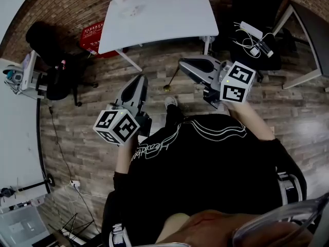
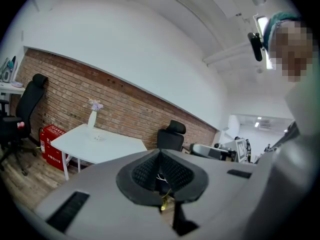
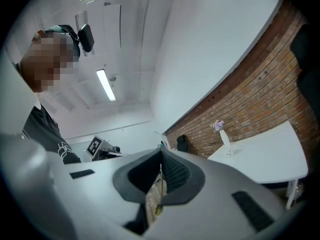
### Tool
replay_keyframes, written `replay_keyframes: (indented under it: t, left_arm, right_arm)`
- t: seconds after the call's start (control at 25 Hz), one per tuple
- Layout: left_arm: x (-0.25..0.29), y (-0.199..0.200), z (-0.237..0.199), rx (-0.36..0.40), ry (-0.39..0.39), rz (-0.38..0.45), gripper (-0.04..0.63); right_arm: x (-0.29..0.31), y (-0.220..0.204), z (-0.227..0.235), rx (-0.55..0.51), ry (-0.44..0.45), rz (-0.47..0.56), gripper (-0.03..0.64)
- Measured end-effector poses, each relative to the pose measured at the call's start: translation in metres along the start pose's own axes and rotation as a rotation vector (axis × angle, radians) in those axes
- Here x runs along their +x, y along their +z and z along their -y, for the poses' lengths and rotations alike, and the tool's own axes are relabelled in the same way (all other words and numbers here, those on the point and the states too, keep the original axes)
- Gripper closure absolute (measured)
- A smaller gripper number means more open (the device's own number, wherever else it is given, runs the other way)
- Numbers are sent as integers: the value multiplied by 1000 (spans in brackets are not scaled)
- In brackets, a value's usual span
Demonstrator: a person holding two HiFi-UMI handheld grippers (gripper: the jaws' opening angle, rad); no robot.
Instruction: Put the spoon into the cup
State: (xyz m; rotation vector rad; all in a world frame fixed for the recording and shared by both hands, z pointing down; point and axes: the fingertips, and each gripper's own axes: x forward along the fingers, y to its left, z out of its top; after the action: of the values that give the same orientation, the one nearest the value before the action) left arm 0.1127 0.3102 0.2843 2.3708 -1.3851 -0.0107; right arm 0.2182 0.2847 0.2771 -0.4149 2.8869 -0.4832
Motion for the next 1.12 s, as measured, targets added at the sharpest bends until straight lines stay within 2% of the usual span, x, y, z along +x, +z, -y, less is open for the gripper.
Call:
replay_keyframes:
  t: [0.2, 0.4, 0.84, 1.12]
  left_arm:
    - [10, 3, -25, -24, -6, 14, 588]
    - [34, 11, -66, -49, -7, 2, 588]
    - [102, 60, -200, -99, -22, -34, 588]
    - [140, 100, -281, -110, -68, -63, 588]
  right_arm:
    - [8, -7, 19, 16, -36, -12, 618]
    - [39, -5, 59, 46, -63, -17, 618]
    - [162, 4, 161, 95, -106, -46, 618]
    - [241, 21, 217, 106, -153, -36, 618]
